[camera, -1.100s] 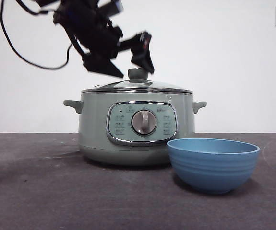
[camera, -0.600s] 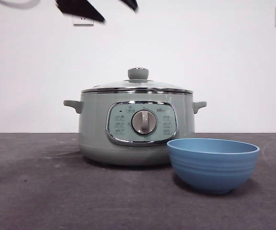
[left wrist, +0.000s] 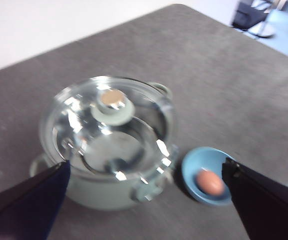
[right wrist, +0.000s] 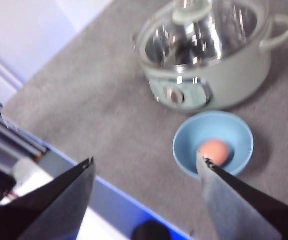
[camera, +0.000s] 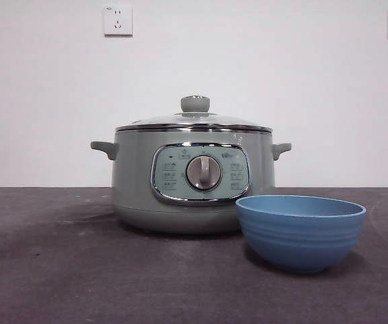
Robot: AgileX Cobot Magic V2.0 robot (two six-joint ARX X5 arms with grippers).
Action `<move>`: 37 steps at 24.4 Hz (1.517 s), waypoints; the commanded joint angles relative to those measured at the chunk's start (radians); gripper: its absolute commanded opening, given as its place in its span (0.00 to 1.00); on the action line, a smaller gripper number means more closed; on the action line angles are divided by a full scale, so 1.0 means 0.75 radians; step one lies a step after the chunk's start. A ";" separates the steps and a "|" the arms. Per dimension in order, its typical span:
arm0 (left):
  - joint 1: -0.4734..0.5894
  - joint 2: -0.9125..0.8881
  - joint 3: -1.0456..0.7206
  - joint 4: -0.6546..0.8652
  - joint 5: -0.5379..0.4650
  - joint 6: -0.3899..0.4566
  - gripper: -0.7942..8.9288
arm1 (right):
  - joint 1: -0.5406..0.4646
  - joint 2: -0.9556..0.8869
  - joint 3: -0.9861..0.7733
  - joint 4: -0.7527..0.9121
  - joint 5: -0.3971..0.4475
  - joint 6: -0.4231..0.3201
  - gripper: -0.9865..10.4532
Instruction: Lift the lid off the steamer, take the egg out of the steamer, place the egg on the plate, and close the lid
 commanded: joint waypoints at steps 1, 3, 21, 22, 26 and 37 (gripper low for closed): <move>-0.005 -0.058 -0.008 -0.073 0.057 -0.025 0.66 | 0.002 0.015 0.005 -0.024 -0.029 -0.012 0.39; -0.005 -0.091 -0.008 -0.117 0.071 -0.025 0.63 | 0.002 0.022 0.005 -0.040 -0.029 -0.012 0.39; -0.005 -0.123 -0.008 -0.213 0.064 -0.023 0.08 | 0.002 0.030 0.005 -0.038 -0.089 -0.015 0.09; -0.005 -0.123 -0.008 -0.213 0.064 -0.023 0.08 | 0.002 0.030 0.005 -0.039 -0.089 -0.015 0.09; -0.005 -0.122 -0.008 -0.213 0.064 -0.023 0.08 | 0.002 0.030 0.005 -0.039 -0.089 -0.015 0.09; -0.005 -0.120 -0.008 -0.211 0.061 0.013 0.08 | 0.002 0.030 0.005 -0.039 -0.089 -0.015 0.09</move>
